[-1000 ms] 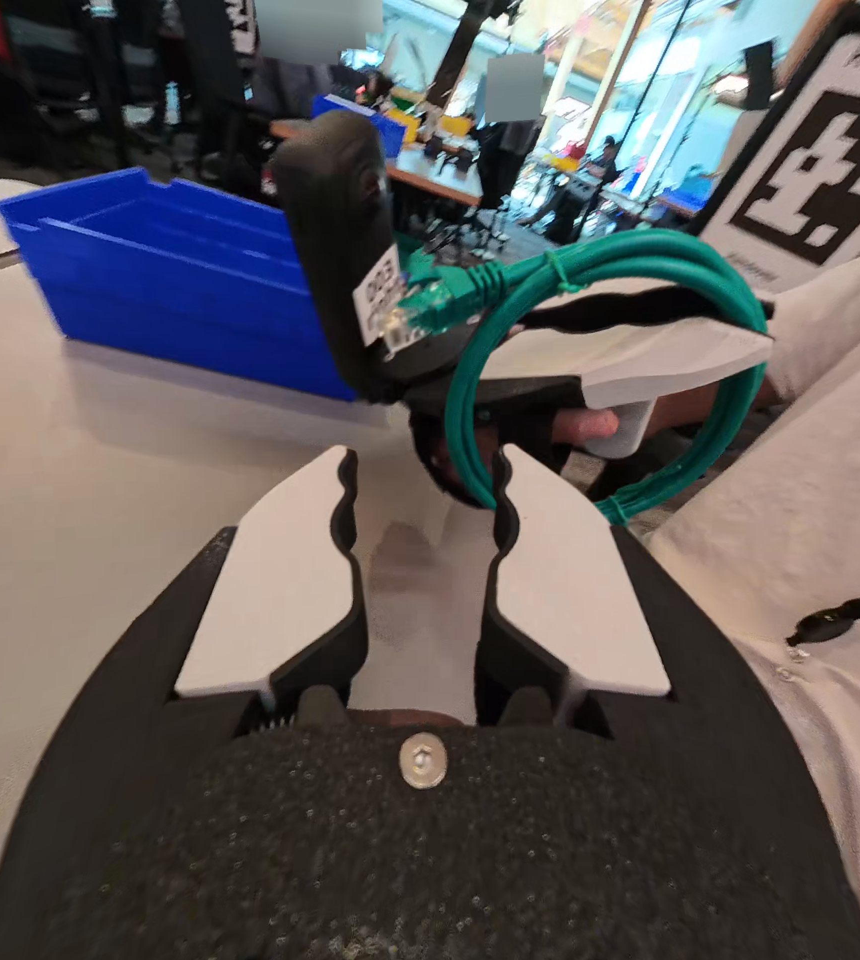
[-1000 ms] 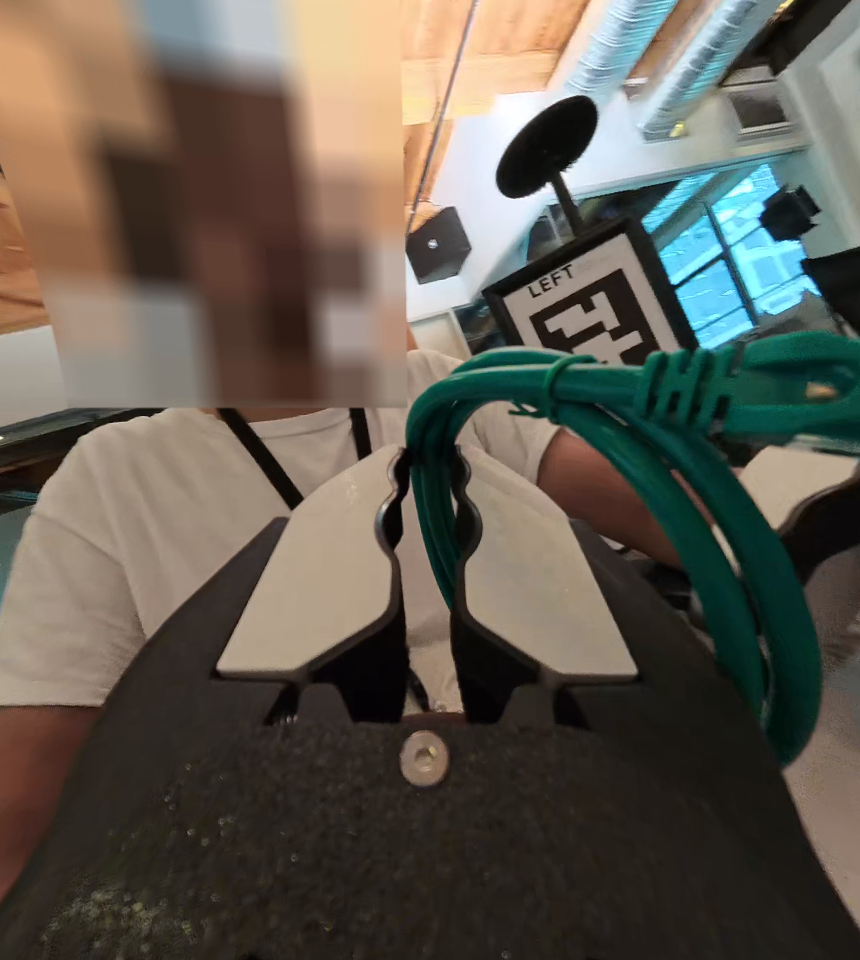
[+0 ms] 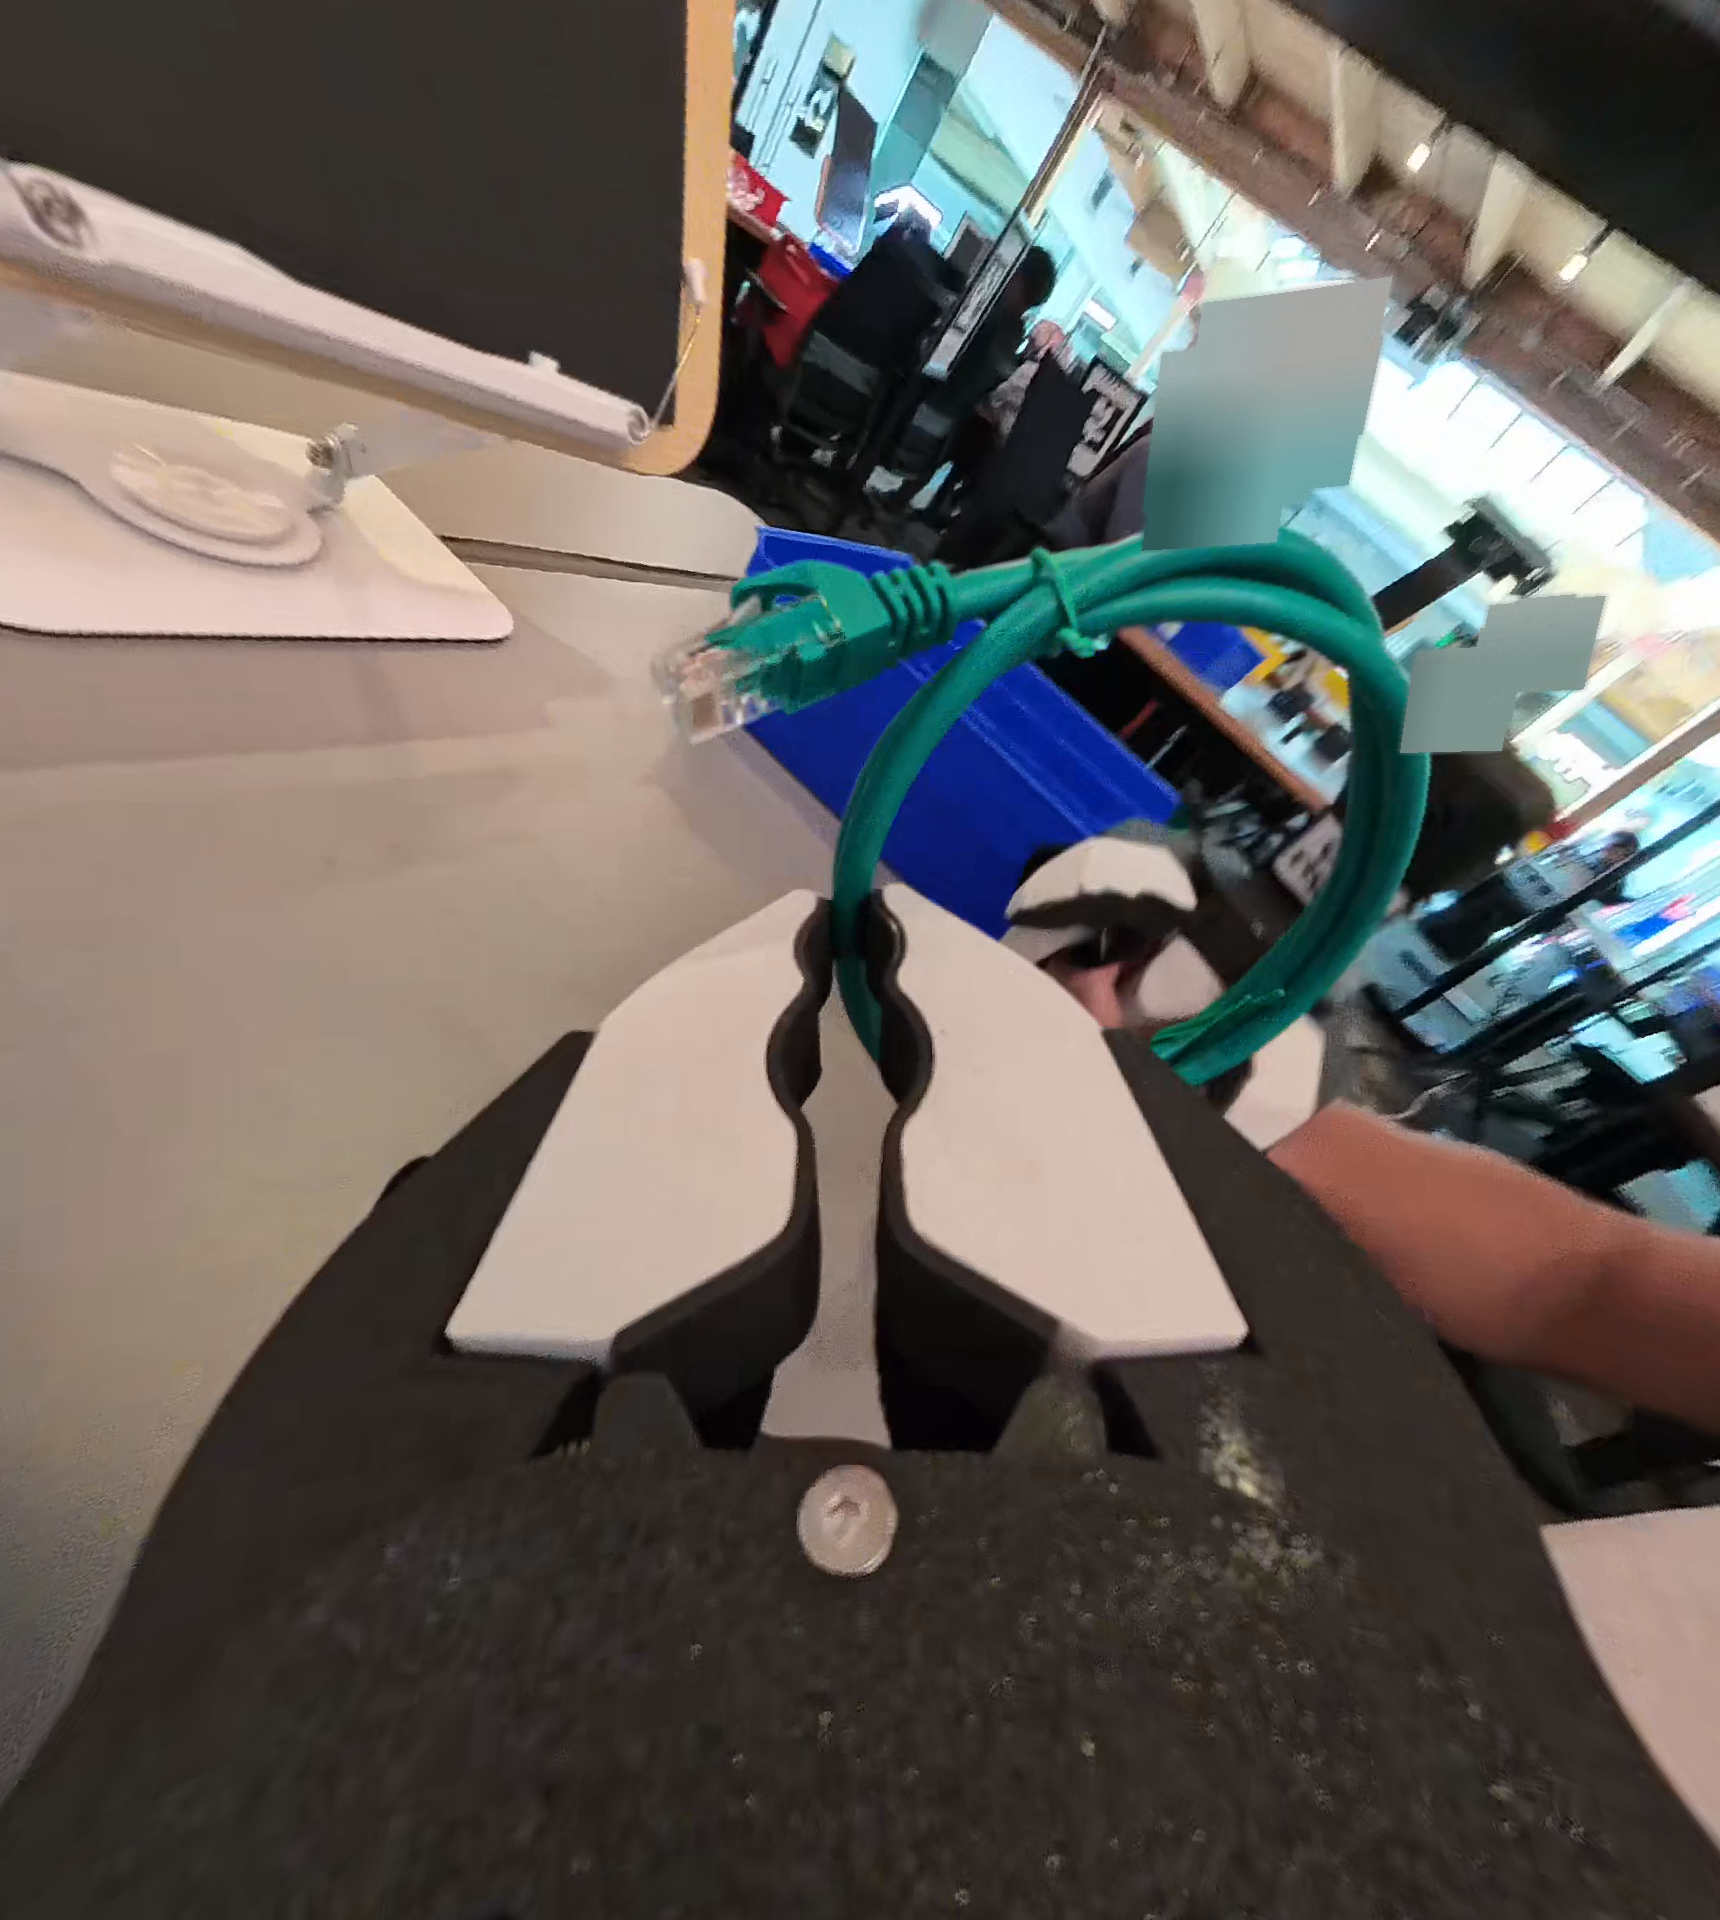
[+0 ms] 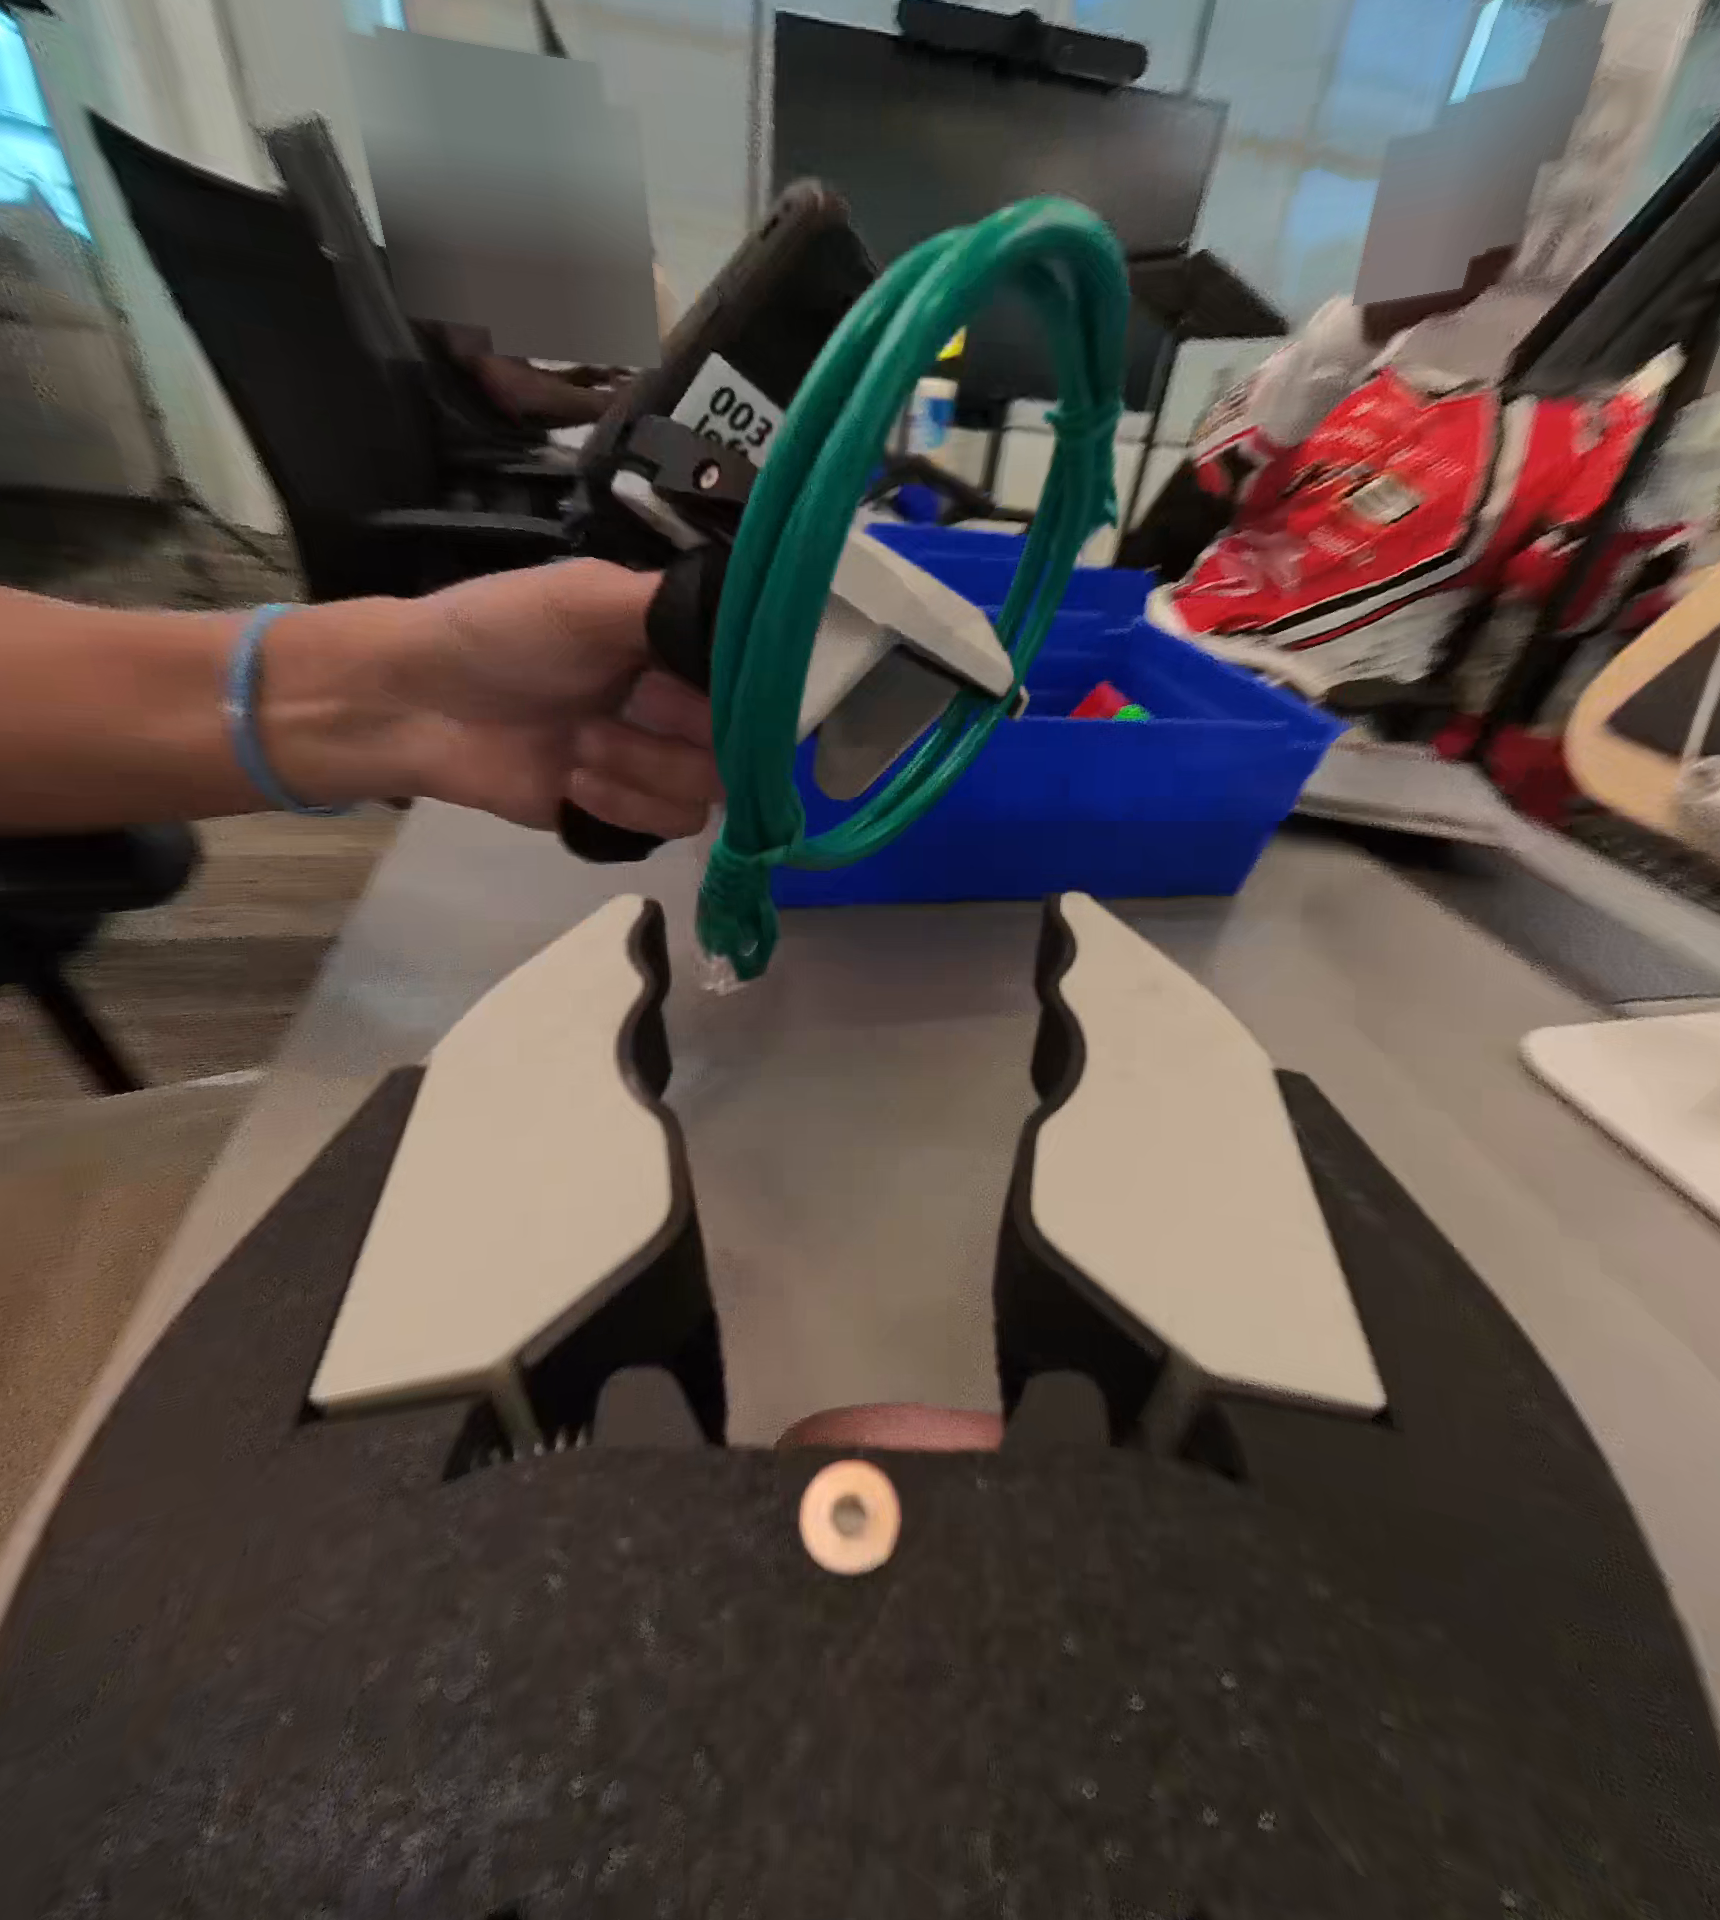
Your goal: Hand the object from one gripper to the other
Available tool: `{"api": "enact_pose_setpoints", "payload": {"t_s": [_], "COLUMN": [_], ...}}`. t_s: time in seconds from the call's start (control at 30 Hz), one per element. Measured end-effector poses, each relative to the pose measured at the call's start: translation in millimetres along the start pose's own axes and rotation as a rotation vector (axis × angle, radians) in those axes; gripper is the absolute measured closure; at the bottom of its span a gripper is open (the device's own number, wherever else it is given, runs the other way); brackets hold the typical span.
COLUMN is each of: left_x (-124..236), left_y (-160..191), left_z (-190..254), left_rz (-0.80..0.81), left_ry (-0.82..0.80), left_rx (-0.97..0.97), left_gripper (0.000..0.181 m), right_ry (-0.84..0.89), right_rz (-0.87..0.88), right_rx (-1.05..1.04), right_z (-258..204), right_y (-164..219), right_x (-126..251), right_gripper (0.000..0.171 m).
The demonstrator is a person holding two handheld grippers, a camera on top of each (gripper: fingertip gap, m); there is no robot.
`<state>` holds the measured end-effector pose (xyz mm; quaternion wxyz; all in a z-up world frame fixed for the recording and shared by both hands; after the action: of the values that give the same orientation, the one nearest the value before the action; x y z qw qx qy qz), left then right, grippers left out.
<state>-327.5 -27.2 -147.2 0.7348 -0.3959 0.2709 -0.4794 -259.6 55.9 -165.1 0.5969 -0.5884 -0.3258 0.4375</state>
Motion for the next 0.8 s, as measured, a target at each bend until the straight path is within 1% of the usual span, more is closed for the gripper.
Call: {"api": "enact_pose_setpoints", "payload": {"t_s": [0.03, 0.1, 0.13, 0.2, 0.27, 0.3, 0.33, 0.37, 0.4, 0.43, 0.5, 0.63, 0.7, 0.77, 0.8], "left_x": [0, -2, -3, -5, -8, -9, -11, -12, -12, -13, -14, -15, -14, -9, -6], "left_y": [0, 3, 4, 9, 13, 16, 19, 23, 25, 25, 26, 23, 22, 21, 19], "left_z": [0, 1, 1, 0, -2, -2, -3, -4, -4, -3, -3, 0, 2, -2, -4], "left_rz": [0.006, 0.009, 0.013, 0.015, 0.032, 0.040, 0.042, 0.038, 0.043, 0.052, 0.057, 0.076, 0.061, 0.042, 0.040], "left_ry": [0.004, 0.017, 0.017, 0.003, -0.015, -0.013, -0.025, -0.043, -0.045, -0.042, -0.067, -0.065, -0.068, -0.134, -0.164], "left_rx": [0.039, 0.101, 0.133, 0.200, 0.274, 0.308, 0.327, 0.330, 0.329, 0.329, 0.306, 0.238, 0.158, 0.014, -0.070], "left_gripper": [0.176, 0.176, 0.176, 0.176, 0.176, 0.176, 0.176, 0.176, 0.176, 0.176, 0.175, 0.175, 0.173, 0.158, 0.153], "right_ry": [0.038, 0.137, 0.180, 0.230, 0.353, 0.393, 0.449, 0.512, 0.542, 0.552, 0.535, 0.511, 0.499, 0.495, 0.487], "right_rz": [0.013, 0.028, 0.028, 0.008, -0.015, -0.016, -0.026, -0.026, -0.018, -0.012, -0.025, -0.024, -0.022, -0.019, -0.021], "right_rx": [0.046, 0.135, 0.180, 0.277, 0.360, 0.396, 0.424, 0.429, 0.422, 0.399, 0.311, 0.245, 0.225, 0.211, 0.191], "right_z": [-4, -6, -6, -10, -7, -7, -4, 0, 2, 3, 5, 10, 11, 15, 18], "right_y": [0, -1, -2, -1, 3, 5, 7, 8, 7, 8, 10, 4, 1, -4, -6], "right_x": [-6, -17, -22, -31, -37, -39, -39, -38, -35, -33, -32, -28, -25, -18, -13], "right_gripper": [0.104, 0.097, 0.100, 0.100, 0.112, 0.115, 0.128, 0.136, 0.148, 0.154, 0.160, 0.162, 0.162, 0.162, 0.162]}}
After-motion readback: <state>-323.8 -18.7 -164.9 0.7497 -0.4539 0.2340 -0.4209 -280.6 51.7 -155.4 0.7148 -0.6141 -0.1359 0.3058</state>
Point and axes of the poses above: each gripper's, where its closed fingertips meet, x back along the fingers, y out of its underside, z = x × y across the jaws, the point moved 2 cm from there along x, back along the fingers, and after that the axes turned 9 degrees about z, right-handed, at the moved point
